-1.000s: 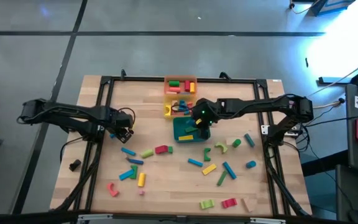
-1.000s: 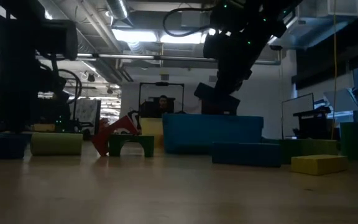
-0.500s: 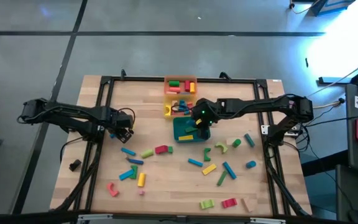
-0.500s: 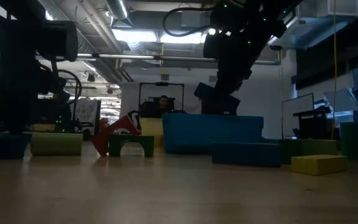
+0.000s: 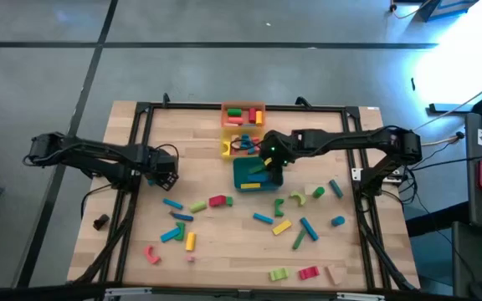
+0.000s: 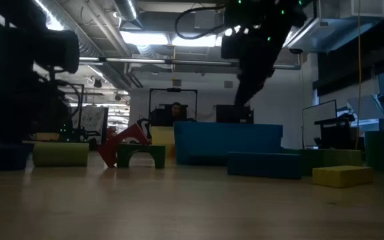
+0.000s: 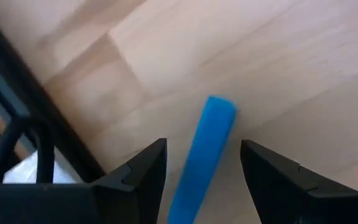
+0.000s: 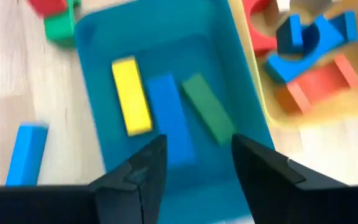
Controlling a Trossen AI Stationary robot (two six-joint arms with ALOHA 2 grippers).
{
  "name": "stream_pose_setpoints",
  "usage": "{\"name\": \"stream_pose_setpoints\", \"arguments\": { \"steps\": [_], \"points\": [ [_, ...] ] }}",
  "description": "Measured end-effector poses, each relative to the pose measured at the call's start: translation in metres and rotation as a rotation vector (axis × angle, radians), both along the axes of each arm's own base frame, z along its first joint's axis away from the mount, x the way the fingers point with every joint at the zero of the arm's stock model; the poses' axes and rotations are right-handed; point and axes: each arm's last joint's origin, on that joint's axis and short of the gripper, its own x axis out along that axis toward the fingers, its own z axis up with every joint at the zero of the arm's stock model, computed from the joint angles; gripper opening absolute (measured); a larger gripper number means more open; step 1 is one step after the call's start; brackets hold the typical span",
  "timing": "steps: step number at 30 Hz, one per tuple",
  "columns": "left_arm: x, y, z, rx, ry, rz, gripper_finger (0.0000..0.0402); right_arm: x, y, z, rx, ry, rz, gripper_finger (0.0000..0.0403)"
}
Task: Sort blocks by size
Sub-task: Put the blue rectangular block into the blue bin
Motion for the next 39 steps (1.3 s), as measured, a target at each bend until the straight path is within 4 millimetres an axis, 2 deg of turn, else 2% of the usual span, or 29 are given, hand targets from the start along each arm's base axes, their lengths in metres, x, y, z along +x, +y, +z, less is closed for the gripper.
{"name": "stream_pose_setpoints", "arguments": {
  "steps": [5,13,16,22,25,30,35,39],
  "points": [
    [0.001,0.0,-0.002,-0.001,-0.028,0.026,0.0168,-0.008,0.001,0.029,-0.02,0.139,0.03,0.0182],
    [0.003,0.0,-0.002,-0.001,-0.044,0.01,0.004,-0.026,0.001,0.055,-0.086,0.225,0.0,0.0179],
    [0.005,0.0,-0.001,0.002,-0.064,0.009,0.0035,-0.039,0.002,0.065,-0.078,0.24,-0.02,0.0179],
    [0.021,0.002,0.004,0.011,-0.216,0.008,0.0036,-0.063,0.006,0.076,-0.046,0.213,-0.103,0.0179],
    [0.032,0.003,0.017,0.022,-0.29,-0.022,0.0037,-0.075,0.008,0.074,-0.025,0.207,-0.149,0.0179],
    [0.054,0.005,0.051,0.061,-0.447,-0.113,0.0036,-0.089,0.012,0.061,0.072,0.234,-0.197,0.0179],
    [0.086,0.008,0.081,0.167,-0.804,-0.221,0.0041,-0.095,0.015,0.037,0.194,0.313,-0.247,0.0179],
    [0.112,0.01,0.091,0.279,-1.009,-0.316,0.0041,-0.1,0.017,0.014,0.237,0.366,-0.306,0.0179]
  ]
}}
